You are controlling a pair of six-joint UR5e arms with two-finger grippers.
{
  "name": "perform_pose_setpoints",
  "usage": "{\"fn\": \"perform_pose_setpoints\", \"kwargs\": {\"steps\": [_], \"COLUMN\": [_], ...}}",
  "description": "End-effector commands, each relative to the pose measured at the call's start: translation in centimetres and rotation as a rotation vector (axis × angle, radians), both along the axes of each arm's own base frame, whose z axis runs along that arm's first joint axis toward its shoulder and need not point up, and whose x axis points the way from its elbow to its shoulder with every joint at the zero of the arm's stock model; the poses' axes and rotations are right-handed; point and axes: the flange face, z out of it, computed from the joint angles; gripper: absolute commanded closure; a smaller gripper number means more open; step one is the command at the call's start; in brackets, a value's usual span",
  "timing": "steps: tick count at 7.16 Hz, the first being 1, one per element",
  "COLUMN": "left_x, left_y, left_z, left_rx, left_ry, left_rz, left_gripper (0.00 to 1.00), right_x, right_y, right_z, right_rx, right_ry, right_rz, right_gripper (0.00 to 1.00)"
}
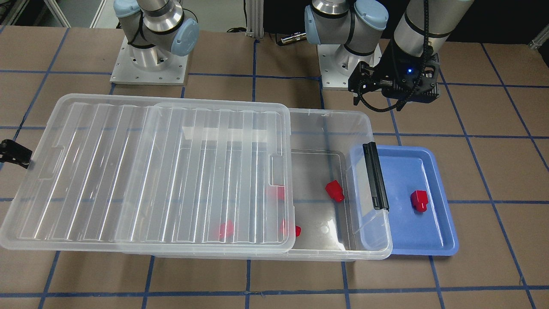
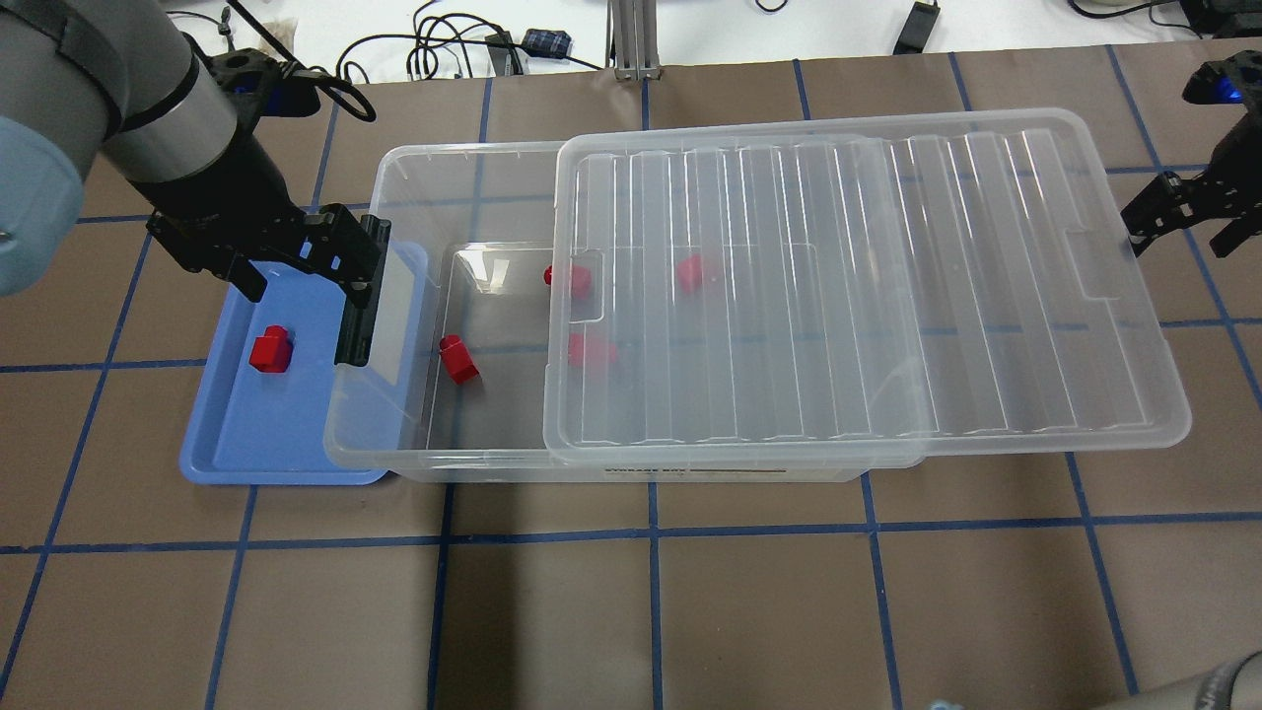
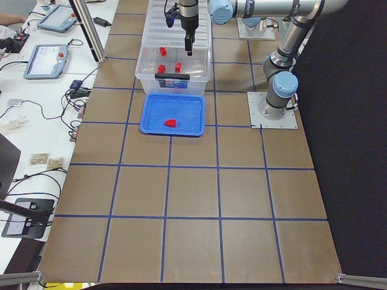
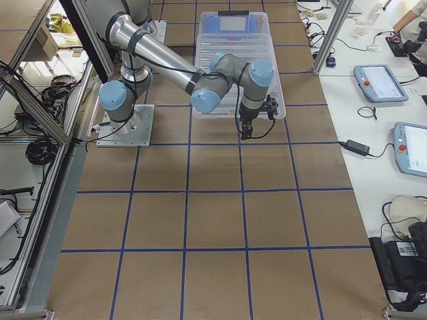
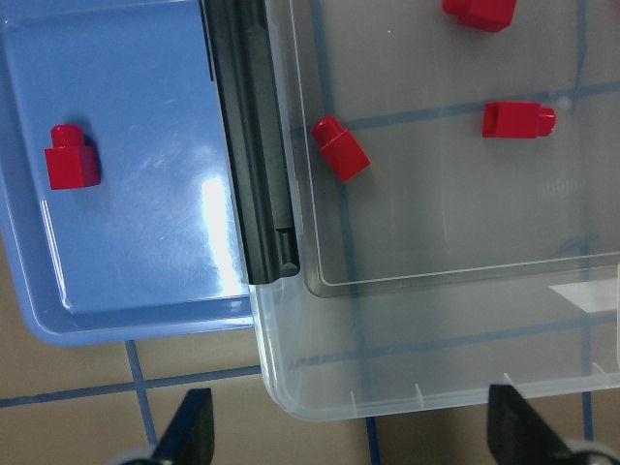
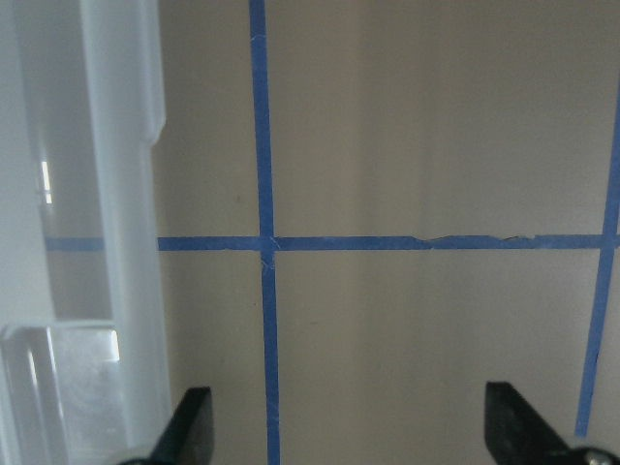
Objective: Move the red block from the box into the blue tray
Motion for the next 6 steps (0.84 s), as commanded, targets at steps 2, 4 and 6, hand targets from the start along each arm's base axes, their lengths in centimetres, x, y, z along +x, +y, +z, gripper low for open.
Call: {"fn": "perform_pose_setpoints", "kwargs": {"steps": [2, 4, 6], "left_x": [0.0, 0.1, 0.1], "left_y": [0.0, 0.0, 0.2], "left_z": [0.0, 0.3, 1.1], "left_rx": [0.002, -0.009, -0.024], "left_ry": [-0.008, -0.007, -0.009], "left_rz": [-0.003, -0.001, -0.002], "left_gripper": [0.00, 0.00, 0.00], "right_x": [3.3, 4.1, 7.7], "right_y": [-0.7, -0.4, -0.7], "right_z": [-0.1, -0.8, -0.3], "right_rx": [0.006, 0.018, 0.010], "right_ry": [0.001, -0.003, 0.007], "right_rz": [0.011, -0.003, -0.020], "right_gripper": [0.00, 0.00, 0.00]}}
